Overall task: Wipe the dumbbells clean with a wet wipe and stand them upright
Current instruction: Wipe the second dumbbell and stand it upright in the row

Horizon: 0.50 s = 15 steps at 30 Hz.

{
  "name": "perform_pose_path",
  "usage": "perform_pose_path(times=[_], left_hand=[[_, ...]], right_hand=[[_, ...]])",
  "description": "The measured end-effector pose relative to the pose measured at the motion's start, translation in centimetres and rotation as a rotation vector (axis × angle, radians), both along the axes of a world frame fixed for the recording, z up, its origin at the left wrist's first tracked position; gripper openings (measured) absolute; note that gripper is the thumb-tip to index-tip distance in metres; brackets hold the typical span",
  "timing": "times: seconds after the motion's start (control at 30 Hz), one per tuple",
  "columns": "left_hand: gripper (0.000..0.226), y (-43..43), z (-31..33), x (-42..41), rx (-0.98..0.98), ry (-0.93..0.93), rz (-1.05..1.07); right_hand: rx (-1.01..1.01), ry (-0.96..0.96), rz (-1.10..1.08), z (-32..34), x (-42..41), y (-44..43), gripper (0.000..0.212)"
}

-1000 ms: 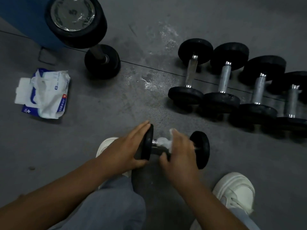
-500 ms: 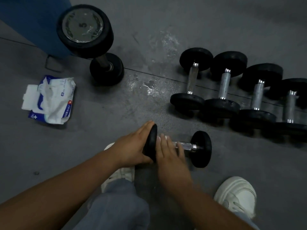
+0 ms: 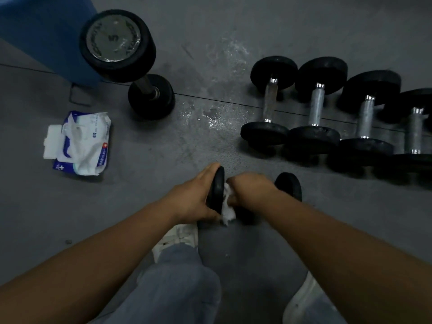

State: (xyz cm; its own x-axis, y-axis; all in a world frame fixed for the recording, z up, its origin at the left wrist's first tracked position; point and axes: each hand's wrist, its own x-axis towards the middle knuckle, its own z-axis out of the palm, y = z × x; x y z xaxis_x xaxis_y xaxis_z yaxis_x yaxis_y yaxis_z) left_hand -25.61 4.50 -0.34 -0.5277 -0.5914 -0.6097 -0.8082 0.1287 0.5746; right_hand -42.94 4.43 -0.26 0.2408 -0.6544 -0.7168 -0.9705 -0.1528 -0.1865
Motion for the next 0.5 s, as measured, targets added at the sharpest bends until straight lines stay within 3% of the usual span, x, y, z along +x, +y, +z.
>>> perform_pose_path(times=[0.13, 0.3, 0.37, 0.43, 0.5], left_hand=[[0.129, -0.3, -0.5, 0.2, 0.036, 0.012, -0.004], [0.126, -0.4, -1.0, 0.2, 0.056, 0.048, 0.022], [0.126, -0.7, -1.3, 0.2, 0.067, 0.068, 0.05], [0.128, -0.8, -1.6, 0.3, 0.077, 0.077, 0.066], [0.129, -0.8, -1.6, 0.3, 0.084, 0.069, 0.058]], right_hand=[[-0.056, -0.024, -0.086, -1.1, 0.1, 1.9, 0.023], [-0.17, -0.15, -0.042, 0.8, -1.1, 1.8, 0.015], [-0.271, -0.242, -0.237, 1.7, -1.8, 1.4, 0.018], [-0.462, -0.42, -0.592, 2.3, -2.4, 0.9, 0.03], [-0.531, -0.476, -0.828, 2.1, -1.9, 1.1, 0.042]])
